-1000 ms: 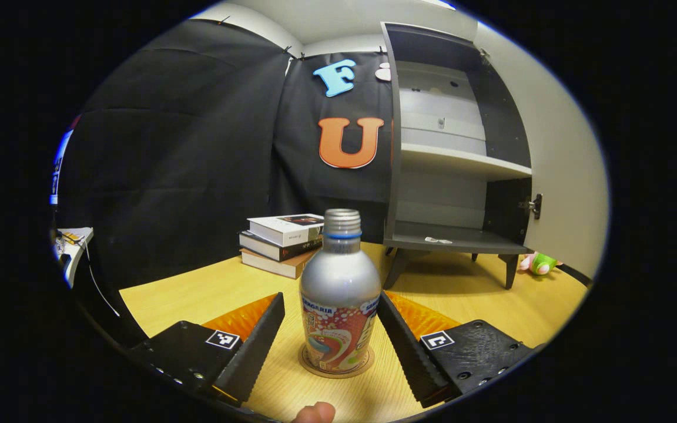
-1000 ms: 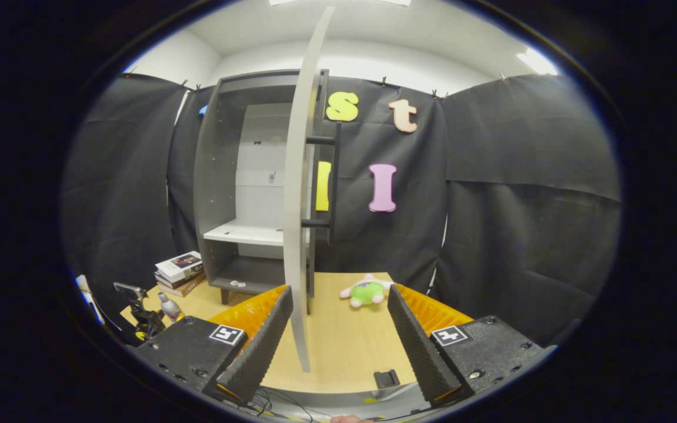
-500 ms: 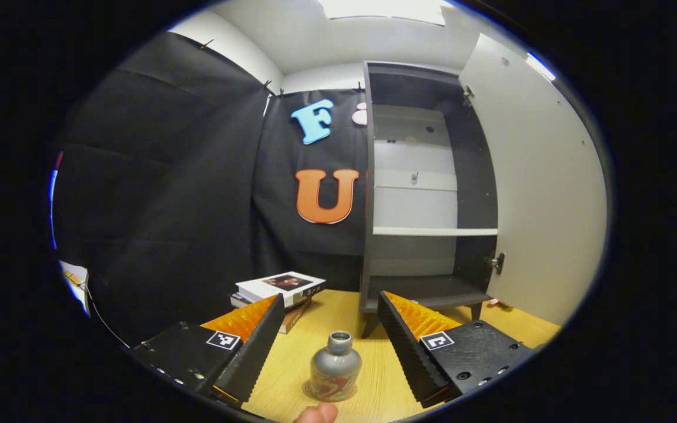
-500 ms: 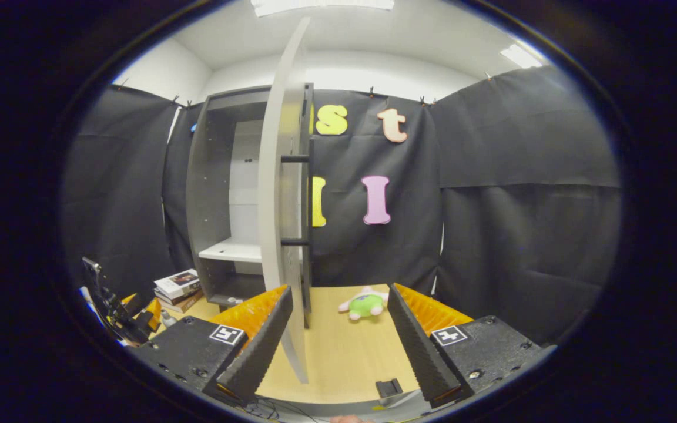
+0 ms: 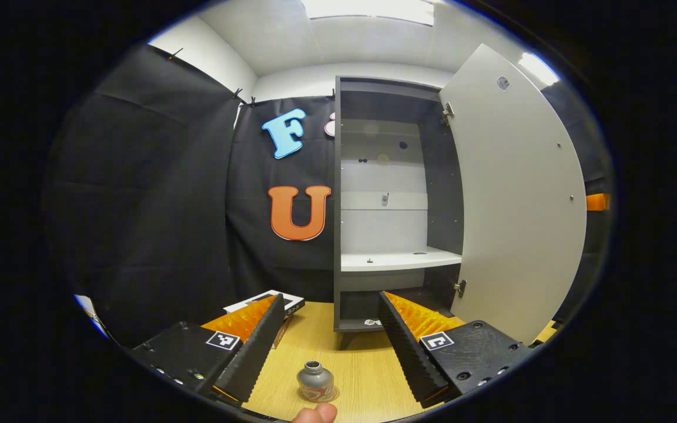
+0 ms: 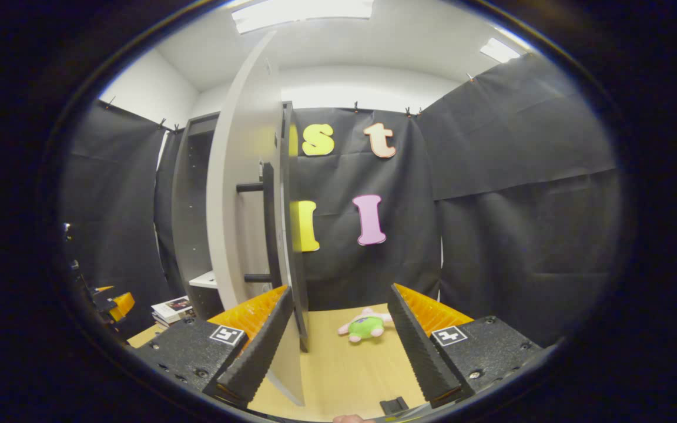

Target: Open the cabinet door with the right hand, grasp the bottle in the cabinet with the left hand and place it on the coaster, then close the cabinet door with the right hand.

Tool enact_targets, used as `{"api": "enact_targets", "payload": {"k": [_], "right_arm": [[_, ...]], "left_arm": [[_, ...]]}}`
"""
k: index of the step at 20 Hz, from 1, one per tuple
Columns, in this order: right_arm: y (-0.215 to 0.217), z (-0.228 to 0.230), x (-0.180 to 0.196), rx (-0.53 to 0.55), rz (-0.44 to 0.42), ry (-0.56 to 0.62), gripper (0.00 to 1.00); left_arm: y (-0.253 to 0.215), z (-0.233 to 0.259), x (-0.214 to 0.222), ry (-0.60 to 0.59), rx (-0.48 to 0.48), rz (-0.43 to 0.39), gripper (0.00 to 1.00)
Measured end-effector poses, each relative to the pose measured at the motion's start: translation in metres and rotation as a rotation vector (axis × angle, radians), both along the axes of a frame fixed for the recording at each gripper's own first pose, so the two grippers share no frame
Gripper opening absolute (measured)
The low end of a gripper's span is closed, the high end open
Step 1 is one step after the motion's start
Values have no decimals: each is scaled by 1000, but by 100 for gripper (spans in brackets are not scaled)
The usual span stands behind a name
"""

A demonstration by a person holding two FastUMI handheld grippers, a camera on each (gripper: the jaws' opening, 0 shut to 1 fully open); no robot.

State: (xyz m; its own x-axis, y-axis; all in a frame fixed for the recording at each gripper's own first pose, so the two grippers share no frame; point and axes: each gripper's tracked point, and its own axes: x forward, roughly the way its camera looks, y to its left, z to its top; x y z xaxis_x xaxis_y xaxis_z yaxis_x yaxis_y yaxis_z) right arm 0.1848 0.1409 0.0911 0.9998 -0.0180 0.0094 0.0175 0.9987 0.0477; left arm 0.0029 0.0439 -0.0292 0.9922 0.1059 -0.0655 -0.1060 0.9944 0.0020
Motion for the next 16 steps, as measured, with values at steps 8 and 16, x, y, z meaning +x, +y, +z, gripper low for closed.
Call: {"api": "enact_targets", "payload": {"k": [8,16], "right_arm": [[8,5,29,35,42,-13,98],[35,5,40,36,123,-4,97]], "left_arm": [[-6,17,0,0,27,-3,95],[-11,6,-7,20,12,-12,95]]}}
